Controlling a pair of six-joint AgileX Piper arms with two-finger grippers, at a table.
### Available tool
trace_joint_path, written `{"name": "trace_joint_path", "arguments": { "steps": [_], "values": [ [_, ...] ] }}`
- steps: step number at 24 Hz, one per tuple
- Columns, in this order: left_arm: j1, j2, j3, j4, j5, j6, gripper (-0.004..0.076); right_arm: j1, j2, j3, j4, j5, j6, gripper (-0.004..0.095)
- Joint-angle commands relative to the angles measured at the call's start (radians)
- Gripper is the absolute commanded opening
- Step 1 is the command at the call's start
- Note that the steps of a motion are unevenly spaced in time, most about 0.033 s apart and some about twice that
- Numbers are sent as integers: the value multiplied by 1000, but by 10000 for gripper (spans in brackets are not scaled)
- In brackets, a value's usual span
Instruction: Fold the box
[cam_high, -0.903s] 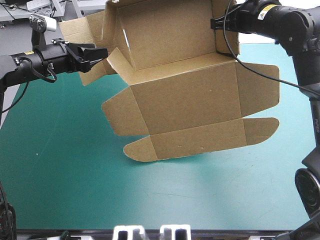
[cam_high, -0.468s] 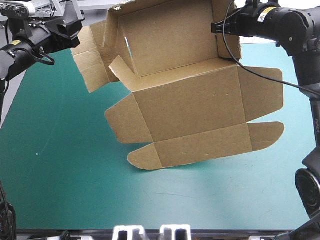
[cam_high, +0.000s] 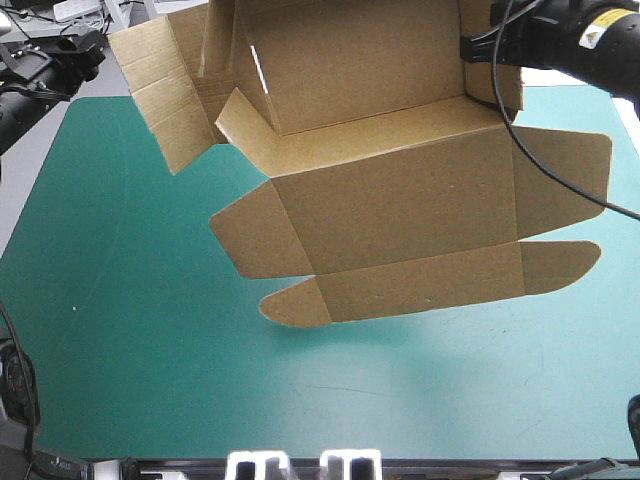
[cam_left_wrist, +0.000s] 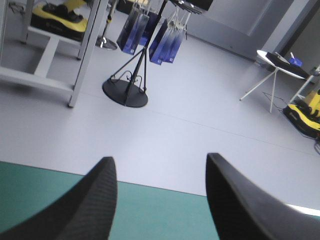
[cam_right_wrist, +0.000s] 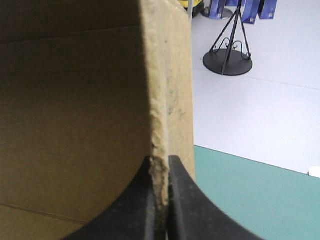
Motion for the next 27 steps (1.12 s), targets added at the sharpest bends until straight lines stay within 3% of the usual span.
{"name": "trace_joint_path", "arguments": {
  "steps": [1,4,11,16,27],
  "values": [
    [35,1,-33,-128,69,-8,383,-3,-86,-29,-13,-93,6,-24],
    [44,34,-33,-193,155,-10,383,-3,-117,-29,-13,-97,6,-24],
    [42,102,-33,-396,537,7,383,-3,-136,-29,-13,-127,12,-24],
    [41,96,-33,-464,732,7,383,-3,-102,-29,-7,-167,45,-24],
    [-21,-20,-33,-418,766,5,383,-3,13,-29,26,-196,51,-24]
  ]
}}
